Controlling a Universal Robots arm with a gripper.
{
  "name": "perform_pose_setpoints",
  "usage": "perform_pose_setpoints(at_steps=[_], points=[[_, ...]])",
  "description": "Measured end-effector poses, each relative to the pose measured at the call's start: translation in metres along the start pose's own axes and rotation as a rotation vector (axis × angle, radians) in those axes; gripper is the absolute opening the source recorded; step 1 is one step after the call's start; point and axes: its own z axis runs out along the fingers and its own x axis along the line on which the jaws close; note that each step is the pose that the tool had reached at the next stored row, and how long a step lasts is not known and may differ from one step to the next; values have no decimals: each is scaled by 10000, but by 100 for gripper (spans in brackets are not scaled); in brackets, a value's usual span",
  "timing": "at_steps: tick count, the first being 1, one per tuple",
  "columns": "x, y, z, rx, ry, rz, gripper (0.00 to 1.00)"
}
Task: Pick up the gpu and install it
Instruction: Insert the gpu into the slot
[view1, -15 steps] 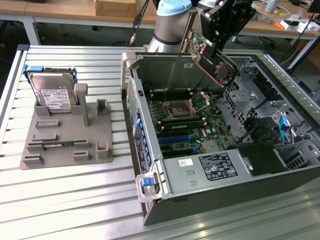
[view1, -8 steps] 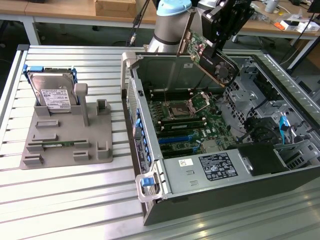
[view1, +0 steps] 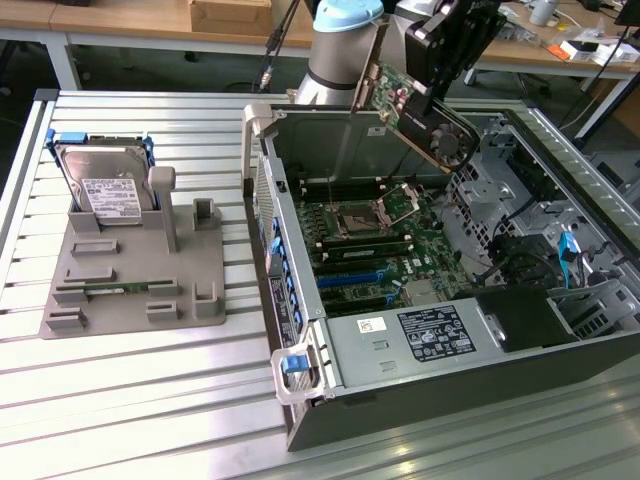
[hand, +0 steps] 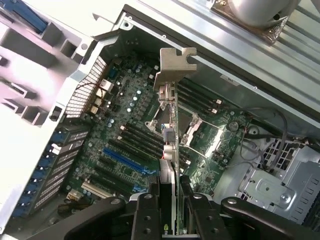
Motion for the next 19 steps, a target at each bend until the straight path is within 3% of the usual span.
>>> perform_pose_setpoints(at_steps=[19], points=[[0, 0, 5, -34, 48, -1364, 27]])
